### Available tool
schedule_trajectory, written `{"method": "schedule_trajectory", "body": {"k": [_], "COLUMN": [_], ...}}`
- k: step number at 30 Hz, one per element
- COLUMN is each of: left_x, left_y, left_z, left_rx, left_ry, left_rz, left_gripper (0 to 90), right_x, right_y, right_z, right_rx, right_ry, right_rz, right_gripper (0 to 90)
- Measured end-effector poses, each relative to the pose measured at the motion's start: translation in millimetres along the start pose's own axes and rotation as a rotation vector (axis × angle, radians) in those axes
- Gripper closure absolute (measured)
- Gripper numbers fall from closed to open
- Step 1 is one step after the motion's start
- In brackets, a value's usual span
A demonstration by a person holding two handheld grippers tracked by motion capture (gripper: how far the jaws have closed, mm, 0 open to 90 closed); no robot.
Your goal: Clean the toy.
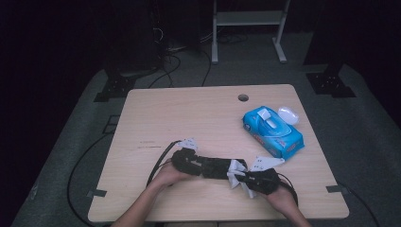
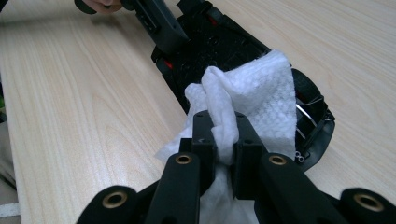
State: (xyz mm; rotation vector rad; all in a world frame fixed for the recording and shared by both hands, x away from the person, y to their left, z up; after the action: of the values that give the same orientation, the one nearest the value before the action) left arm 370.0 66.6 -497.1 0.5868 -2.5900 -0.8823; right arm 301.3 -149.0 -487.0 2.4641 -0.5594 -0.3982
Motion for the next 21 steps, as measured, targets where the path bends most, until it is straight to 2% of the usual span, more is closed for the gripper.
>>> {"method": "schedule_trajectory", "body": {"k": [6, 9, 13, 16, 19, 21], "left_x": [3.6, 4.9, 7.7, 9.6, 14.5, 17.1], "left_y": [4.1, 9.0, 9.2, 10.7, 9.0, 5.9], "left_z": [-0.4, -1.7, -1.8, -2.4, -1.7, 0.0], "left_rx": [0.034, 0.063, 0.072, 0.093, 0.085, 0.066], "left_ry": [-0.04, -0.052, -0.079, -0.104, -0.143, -0.178], "left_rz": [-0.019, -0.01, -0.012, 0.005, 0.016, 0.009], "left_gripper": [47.9, 56.6, 57.5, 60.4, 61.5, 60.0], "right_x": [-1.6, -3.0, -4.5, -5.1, -4.5, -3.9], "right_y": [0.3, 0.7, 0.7, 0.0, -2.9, -7.6], "right_z": [1.7, 4.6, 6.3, 8.3, 13.6, 18.8], "right_rx": [0.006, 0.002, -0.005, -0.013, -0.04, -0.089], "right_ry": [-0.002, -0.002, 0.001, 0.001, -0.006, -0.003], "right_rz": [-0.004, -0.005, -0.005, -0.009, -0.01, -0.004], "right_gripper": [81.9, 81.9, 81.8, 81.8, 81.6, 81.5]}}
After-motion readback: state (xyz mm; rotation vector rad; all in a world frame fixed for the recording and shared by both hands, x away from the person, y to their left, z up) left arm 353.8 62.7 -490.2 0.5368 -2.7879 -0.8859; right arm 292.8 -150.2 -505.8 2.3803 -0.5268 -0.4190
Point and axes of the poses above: each handheld gripper's, and its own axes: y roughly backward along the jaws, z roughly out of its underside, x roughly to its right, the point moved 5 cm from there along -y, roughly forward along the jaws, and after that the axes turned 9 degrees about -z, right-handed, at the moved point
